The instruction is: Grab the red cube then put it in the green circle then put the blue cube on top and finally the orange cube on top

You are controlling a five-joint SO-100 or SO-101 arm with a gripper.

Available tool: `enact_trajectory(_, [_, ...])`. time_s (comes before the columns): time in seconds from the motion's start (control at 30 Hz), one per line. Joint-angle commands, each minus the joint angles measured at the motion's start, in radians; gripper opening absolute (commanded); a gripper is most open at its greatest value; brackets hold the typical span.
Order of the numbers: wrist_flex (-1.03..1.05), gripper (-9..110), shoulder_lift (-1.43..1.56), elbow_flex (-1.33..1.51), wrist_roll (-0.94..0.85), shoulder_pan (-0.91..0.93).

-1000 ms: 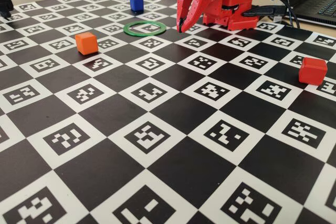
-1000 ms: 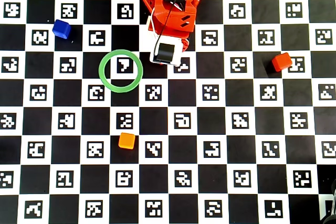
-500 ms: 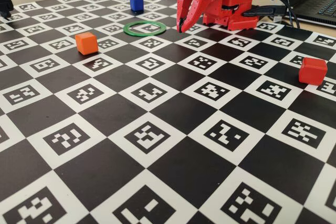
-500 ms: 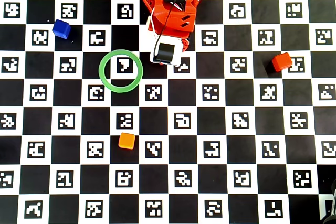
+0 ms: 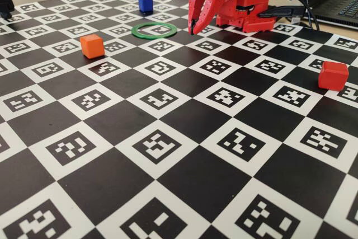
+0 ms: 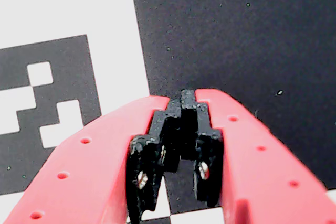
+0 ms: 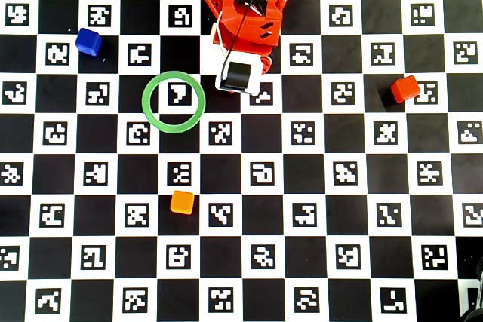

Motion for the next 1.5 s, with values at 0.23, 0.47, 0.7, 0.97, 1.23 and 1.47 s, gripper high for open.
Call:
enact_trajectory(0.23, [0.018, -6, 0.048, 0.078, 0.000, -0.002])
enact_trajectory(0.47, [0.018, -6, 0.048, 0.078, 0.002, -0.002])
enact_trajectory(0.7, [0.020, -6, 0.048, 0.078, -0.011, -0.002])
enact_trajectory(0.97, [0.000, -6, 0.048, 0.078, -0.021, -0.005])
enact_trajectory(1.23, [-0.025, -6, 0.026, 0.031, 0.009, -0.026])
enact_trajectory(1.47, [-0.052, -6, -0.137, -0.153, 0.147, -0.089])
